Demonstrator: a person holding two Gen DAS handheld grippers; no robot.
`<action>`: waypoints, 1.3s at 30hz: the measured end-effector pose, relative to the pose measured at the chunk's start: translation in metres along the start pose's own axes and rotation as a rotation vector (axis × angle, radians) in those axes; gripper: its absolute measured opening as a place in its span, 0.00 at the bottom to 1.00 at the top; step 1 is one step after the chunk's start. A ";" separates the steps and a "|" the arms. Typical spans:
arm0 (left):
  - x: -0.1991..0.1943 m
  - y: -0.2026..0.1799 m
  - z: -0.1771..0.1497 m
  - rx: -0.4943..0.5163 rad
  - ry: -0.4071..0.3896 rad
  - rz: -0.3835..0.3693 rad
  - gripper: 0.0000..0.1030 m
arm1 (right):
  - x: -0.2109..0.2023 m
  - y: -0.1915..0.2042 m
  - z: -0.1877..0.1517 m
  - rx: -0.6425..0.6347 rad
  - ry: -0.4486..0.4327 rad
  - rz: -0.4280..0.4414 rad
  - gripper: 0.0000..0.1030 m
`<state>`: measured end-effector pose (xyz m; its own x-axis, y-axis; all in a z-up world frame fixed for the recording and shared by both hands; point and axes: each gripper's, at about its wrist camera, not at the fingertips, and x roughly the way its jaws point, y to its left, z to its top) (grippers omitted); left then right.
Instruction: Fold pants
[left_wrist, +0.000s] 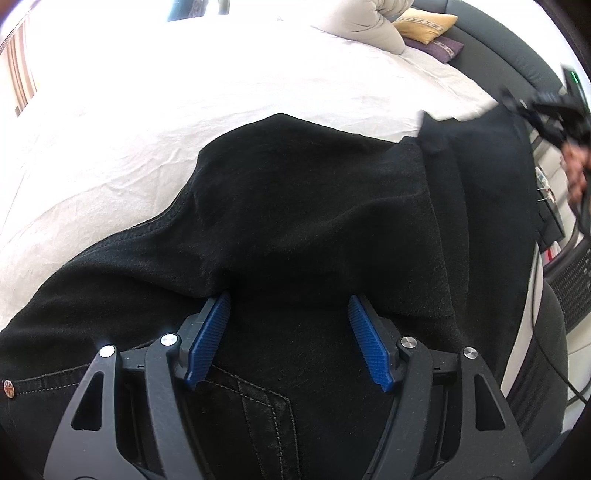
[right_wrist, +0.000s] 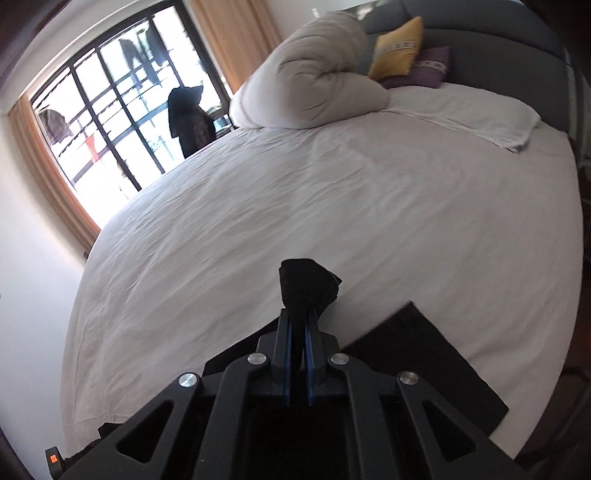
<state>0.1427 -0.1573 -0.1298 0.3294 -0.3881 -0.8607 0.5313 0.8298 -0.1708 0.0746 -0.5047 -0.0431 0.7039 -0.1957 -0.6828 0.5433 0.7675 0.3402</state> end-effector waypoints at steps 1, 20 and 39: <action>0.000 -0.002 0.001 -0.003 0.002 0.004 0.64 | -0.005 -0.013 -0.004 0.030 -0.007 -0.005 0.06; 0.020 -0.042 0.023 0.031 0.022 0.063 1.00 | -0.019 -0.129 -0.079 0.372 -0.043 -0.029 0.06; 0.009 -0.024 0.002 0.030 -0.002 0.068 1.00 | -0.008 -0.174 -0.098 0.563 0.053 -0.041 0.12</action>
<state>0.1346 -0.1818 -0.1327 0.3675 -0.3320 -0.8687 0.5307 0.8420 -0.0972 -0.0703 -0.5767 -0.1601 0.6614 -0.1763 -0.7290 0.7399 0.3128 0.5956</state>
